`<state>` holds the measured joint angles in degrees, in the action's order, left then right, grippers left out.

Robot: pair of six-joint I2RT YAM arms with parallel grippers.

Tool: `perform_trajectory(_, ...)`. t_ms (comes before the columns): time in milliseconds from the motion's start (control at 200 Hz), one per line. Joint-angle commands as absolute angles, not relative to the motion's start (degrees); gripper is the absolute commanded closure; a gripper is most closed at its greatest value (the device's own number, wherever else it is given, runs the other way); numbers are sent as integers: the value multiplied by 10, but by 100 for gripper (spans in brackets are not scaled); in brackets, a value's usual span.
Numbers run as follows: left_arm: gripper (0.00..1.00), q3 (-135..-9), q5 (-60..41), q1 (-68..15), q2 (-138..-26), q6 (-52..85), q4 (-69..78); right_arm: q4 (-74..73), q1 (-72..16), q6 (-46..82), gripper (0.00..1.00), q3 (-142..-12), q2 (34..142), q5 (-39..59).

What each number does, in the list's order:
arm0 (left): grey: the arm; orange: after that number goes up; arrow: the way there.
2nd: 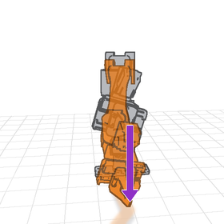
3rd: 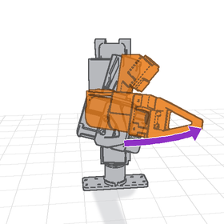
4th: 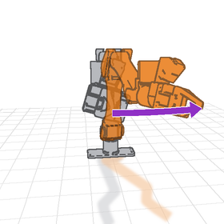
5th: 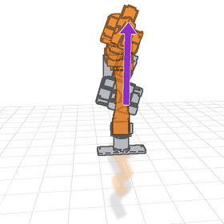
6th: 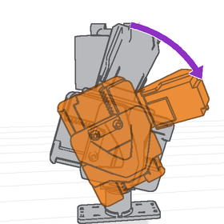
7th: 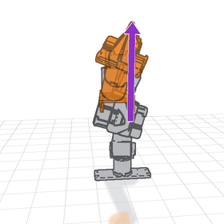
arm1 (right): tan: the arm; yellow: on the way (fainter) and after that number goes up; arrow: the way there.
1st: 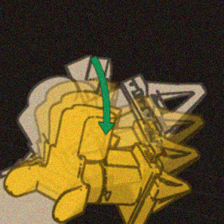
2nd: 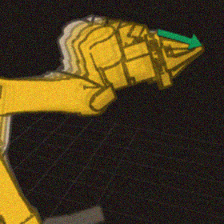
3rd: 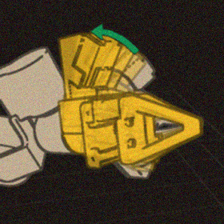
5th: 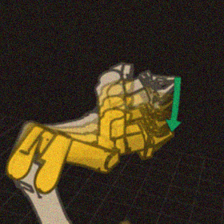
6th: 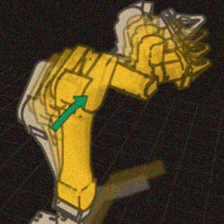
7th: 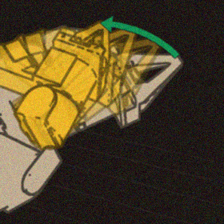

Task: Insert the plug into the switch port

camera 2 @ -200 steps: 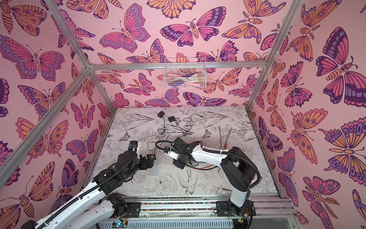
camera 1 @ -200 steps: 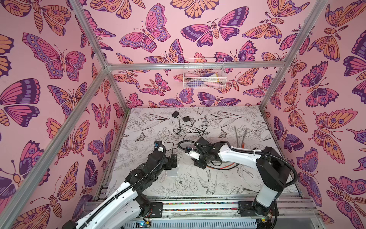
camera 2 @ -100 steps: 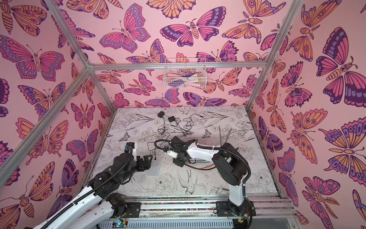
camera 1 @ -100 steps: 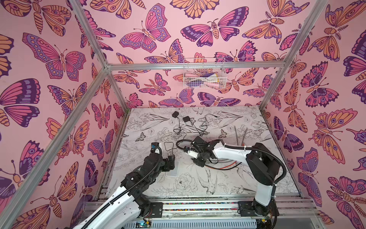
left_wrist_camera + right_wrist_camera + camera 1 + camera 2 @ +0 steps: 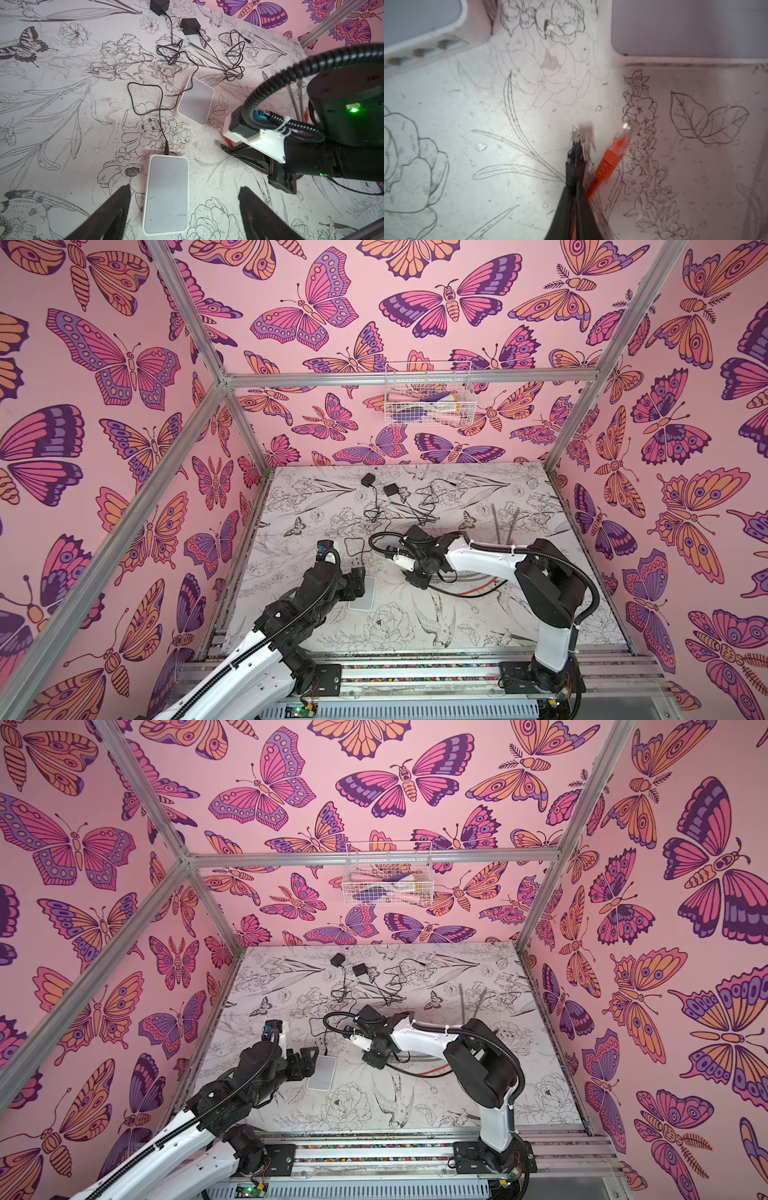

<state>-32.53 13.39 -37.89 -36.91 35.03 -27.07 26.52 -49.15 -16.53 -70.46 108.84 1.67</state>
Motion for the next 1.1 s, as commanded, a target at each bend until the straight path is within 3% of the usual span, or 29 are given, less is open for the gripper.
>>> perform_trajectory(0, 16, -322, 145, -377, -359, 351, -281, 272, -491, -165, 96, -695, 1087, 7)
perform_trajectory(205, 17, -323, 144, -377, -352, 350, -282, 256, -491, -158, 97, -679, 1046, -15)
perform_trajectory(376, 17, -324, 140, -377, -354, 350, -281, 267, -492, -161, 87, -672, 1029, -2)
perform_trajectory(1091, 17, -305, 135, -376, -313, 360, -291, 257, -498, -152, 79, -707, 1102, 18)
